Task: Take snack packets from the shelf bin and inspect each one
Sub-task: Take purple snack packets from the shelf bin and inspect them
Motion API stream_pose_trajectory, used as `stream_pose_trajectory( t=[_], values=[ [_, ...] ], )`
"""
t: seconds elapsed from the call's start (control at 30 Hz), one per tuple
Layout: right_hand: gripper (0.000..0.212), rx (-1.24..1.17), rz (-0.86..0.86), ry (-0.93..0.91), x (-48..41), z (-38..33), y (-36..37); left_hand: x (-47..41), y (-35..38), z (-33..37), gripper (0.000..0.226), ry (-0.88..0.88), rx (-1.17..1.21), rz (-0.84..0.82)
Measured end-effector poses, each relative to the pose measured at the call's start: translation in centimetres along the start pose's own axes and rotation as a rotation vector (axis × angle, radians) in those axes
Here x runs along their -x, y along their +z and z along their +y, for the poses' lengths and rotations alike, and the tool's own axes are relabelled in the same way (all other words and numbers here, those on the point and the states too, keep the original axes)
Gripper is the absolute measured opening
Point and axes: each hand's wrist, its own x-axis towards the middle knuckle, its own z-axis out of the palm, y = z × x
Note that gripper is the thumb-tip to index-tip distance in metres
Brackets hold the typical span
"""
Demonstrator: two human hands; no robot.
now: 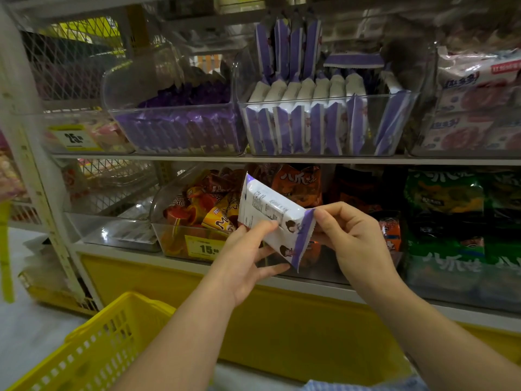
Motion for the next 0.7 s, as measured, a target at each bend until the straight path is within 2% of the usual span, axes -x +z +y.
stream_pose_trajectory(
  t=[0.2, 0.3, 0.43, 0.7],
  values=[
    [0.018, 0.121, -0.083, -0.098, 0.5, -0.6, 0.5, -0.5, -0.9, 0.0, 0.038, -0.017, 0.083, -0.05],
    [0.017, 0.098, -0.116, -0.078, 0.6, -0.7, 0.6, -0.6, -1.0, 0.0, 0.039, 0.004, 0.132, -0.044],
    [0.018, 0.076, -0.074, -0.082, 0.4, -0.6, 0.3, -0.7, -1.2, 0.0, 0.04, 0.048, 0.225, -0.022],
    [0.02, -0.056, -0.053, -0.071, 0.0, -0.2, -0.1, -0.4, -0.6, 0.0, 0.028, 0.201, 0.307, -0.022]
  ],
)
